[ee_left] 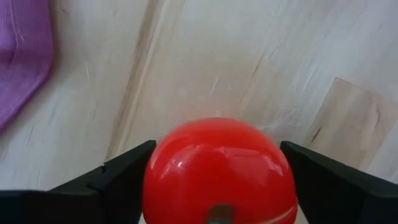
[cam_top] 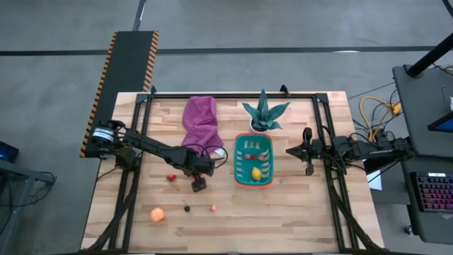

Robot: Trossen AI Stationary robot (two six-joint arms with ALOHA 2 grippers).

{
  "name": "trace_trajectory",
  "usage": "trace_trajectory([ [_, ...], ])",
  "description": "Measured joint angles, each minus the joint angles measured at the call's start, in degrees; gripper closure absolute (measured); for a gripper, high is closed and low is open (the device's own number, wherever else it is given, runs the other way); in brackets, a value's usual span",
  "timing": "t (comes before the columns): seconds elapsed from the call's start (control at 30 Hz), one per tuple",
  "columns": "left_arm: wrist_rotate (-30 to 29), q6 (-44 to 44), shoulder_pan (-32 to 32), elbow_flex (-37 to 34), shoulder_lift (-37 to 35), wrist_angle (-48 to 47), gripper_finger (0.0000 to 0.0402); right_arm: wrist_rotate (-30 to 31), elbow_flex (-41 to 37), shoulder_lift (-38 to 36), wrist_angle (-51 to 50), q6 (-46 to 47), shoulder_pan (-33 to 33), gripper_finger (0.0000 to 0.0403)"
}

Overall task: Pick and placing Produce into tupperware
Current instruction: Put the red apple into the blue basket

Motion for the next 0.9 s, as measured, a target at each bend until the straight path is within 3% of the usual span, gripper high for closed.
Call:
trace_trajectory([
  [0.33, -0.04, 0.08, 0.00, 0.03, 0.00, 0.02, 0.0161, 0.01, 0.00, 0.00, 0.00, -1.92, 0.00, 0.0394],
  [0.9, 1.75, 11.77, 0.00, 0.03, -0.11, -0.01, 0.0164, 0.00, 0.00, 0.00, 0.09, -2.13, 0.02, 0.0394],
])
